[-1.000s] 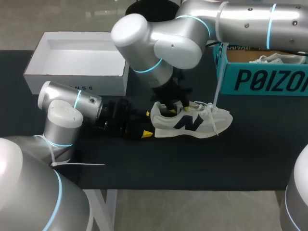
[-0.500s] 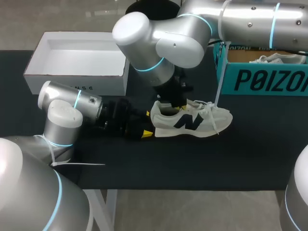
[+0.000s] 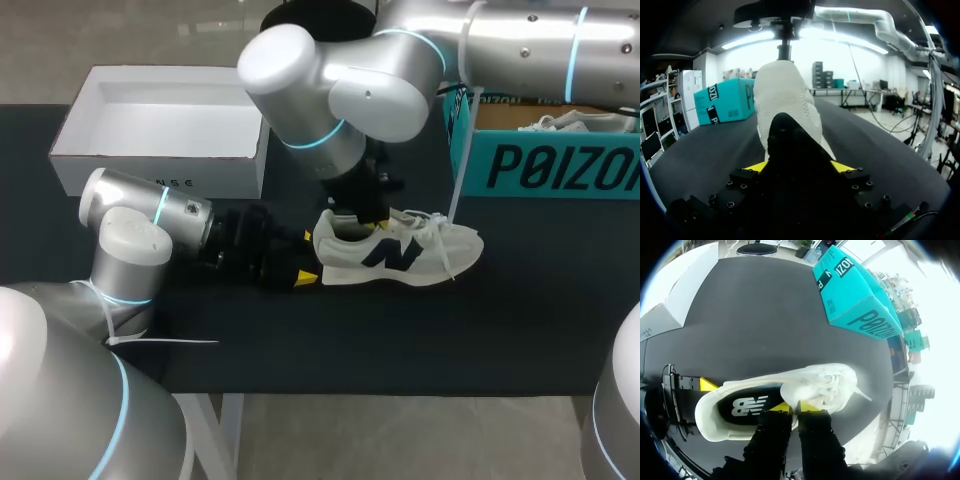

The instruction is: Take the shoe out of the shoebox, open the shoe tongue, remove and reinsert the insole, then place the shoe into the shoebox

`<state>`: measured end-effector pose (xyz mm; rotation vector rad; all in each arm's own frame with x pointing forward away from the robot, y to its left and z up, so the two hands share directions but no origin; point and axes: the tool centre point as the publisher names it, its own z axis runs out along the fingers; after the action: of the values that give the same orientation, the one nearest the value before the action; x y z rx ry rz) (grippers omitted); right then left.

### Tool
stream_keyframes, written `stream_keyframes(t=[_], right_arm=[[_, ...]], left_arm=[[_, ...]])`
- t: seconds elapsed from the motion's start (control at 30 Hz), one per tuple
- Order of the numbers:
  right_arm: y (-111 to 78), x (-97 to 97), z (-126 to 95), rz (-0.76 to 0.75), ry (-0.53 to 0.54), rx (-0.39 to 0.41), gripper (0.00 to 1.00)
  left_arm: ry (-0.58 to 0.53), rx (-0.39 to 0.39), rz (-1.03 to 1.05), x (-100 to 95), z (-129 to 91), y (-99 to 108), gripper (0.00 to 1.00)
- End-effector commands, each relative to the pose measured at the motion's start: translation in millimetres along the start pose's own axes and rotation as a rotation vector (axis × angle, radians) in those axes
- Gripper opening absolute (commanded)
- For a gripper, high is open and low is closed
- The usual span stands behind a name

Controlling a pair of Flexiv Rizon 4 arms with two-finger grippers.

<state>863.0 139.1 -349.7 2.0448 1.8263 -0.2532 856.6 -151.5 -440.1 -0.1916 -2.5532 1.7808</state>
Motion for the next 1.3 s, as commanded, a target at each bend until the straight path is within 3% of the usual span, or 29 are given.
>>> stream_keyframes(t=[0.03,0.37,0.77,1.3], right_arm=[[0.0,-0.2,1.0,-0.003,0.004,-0.001,0.07],[0.6,1.7,0.7,-0.014,0.002,-0.001,0.60],[7.0,3.4,-0.7,-0.022,0.001,-0.010,0.58],[15.3,5.3,7.7,-0.067,-0.012,-0.001,0.21]], left_arm=[[0.001,-0.002,0.000,-0.6,0.8,3.0,0.00],[0.001,-0.002,0.000,-0.6,0.8,3.0,0.00],[0.001,-0.002,0.000,-0.6,0.8,3.0,0.00],[0.001,-0.002,0.000,-0.6,0.8,3.0,0.00]])
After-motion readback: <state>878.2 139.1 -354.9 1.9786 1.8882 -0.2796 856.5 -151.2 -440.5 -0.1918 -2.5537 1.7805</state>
